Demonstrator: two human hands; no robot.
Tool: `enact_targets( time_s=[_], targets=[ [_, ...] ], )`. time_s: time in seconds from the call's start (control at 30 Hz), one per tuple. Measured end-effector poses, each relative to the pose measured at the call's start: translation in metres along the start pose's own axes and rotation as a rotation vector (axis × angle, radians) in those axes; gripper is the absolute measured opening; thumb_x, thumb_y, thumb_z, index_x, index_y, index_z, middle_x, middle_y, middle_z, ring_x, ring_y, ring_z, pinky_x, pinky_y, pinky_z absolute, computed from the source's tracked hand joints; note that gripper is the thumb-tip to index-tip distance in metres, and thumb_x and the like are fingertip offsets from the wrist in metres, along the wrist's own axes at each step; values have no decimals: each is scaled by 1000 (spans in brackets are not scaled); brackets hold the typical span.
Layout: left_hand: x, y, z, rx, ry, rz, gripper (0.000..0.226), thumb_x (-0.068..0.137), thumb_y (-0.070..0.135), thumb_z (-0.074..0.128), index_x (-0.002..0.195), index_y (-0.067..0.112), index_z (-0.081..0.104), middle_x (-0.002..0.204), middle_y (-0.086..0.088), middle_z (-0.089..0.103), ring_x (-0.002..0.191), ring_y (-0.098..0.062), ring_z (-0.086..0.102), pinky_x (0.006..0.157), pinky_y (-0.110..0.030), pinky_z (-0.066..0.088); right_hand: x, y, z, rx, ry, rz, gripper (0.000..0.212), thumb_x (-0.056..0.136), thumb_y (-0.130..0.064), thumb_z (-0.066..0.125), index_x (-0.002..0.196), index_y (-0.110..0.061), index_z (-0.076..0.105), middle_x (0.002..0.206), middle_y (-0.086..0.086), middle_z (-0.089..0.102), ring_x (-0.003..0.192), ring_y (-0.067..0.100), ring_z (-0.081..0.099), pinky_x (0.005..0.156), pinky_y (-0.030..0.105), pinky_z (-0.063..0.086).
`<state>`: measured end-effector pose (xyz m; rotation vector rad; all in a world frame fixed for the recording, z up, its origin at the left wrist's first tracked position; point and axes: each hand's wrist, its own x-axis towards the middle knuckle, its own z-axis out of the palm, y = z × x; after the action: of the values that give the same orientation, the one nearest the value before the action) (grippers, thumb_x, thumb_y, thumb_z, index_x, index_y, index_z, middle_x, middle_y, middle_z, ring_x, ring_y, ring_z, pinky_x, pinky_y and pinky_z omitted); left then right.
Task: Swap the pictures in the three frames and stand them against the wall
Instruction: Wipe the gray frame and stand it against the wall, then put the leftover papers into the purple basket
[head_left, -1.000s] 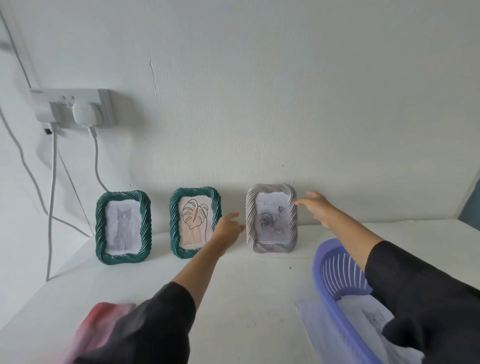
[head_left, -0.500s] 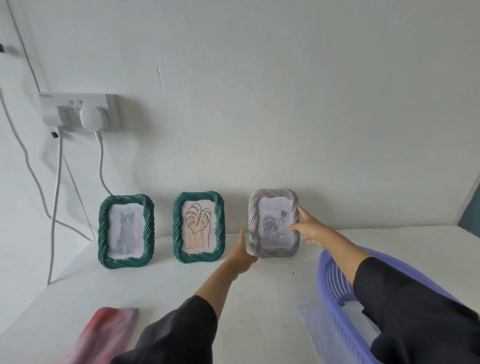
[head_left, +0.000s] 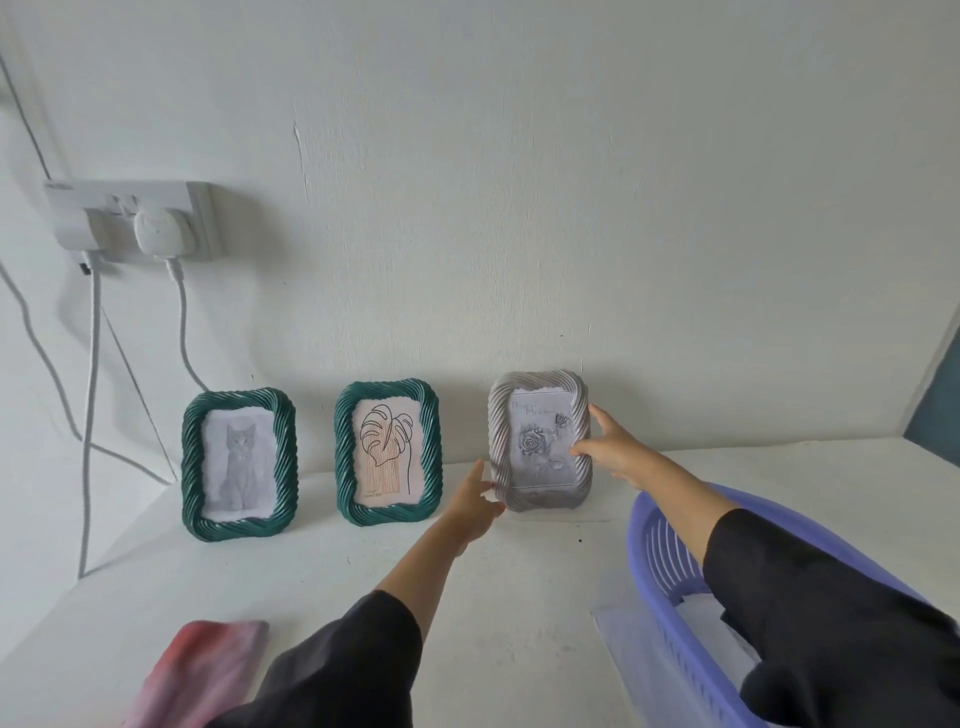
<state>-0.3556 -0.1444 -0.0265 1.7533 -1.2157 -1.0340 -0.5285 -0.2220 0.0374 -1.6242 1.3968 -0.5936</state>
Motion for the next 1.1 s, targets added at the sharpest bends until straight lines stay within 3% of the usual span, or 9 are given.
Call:
enact_targets(
  time_s=[0.17,0.3,0.47,0.67,0.93,1.1],
  targets=[
    [-14,12,-10,246,169,120,52,93,14,52,142,13,33,143,-11,43,129,-26,44,105,-34,36,-19,-6,-1,-386,117,-128,70,86,-13,49,148,-20,16,144,12,41,128,29,44,99,32,38],
    [-31,28,-21,450,310,258,47,94,18,46,140,13,38,143,-10,44,124,-26,49,102,-36,39,-42,-12,6,-634,145,-285,53,91,-15,43,142,-12,30,145,13,39,129,29,42,103,36,36],
    [-67,42,-23,663,298,340,49,94,23,46,141,15,36,144,-11,42,129,-29,43,108,-41,35,-80,-15,16,-786,158,-367,45,92,-18,42,135,-6,41,144,11,41,127,30,44,101,35,36],
    [-110,40,-10,742,244,382,45,93,25,46,138,16,41,140,-12,45,128,-29,43,106,-40,34,-123,-3,16,-854,116,-323,40,92,-25,45,125,-4,47,134,14,47,121,34,47,97,39,40],
    [-146,29,48,783,170,302,49,91,27,49,138,18,40,141,-11,42,132,-29,38,108,-39,33,-169,27,-12,-857,105,-328,42,93,-24,43,130,-5,46,142,10,42,128,31,41,103,38,35],
    [-163,17,103,735,81,79,44,91,26,47,133,12,46,138,-14,41,130,-31,37,103,-38,35,-192,56,-30,-841,15,-315,40,94,-28,42,126,-6,48,136,11,49,121,32,48,96,38,39]
  ],
)
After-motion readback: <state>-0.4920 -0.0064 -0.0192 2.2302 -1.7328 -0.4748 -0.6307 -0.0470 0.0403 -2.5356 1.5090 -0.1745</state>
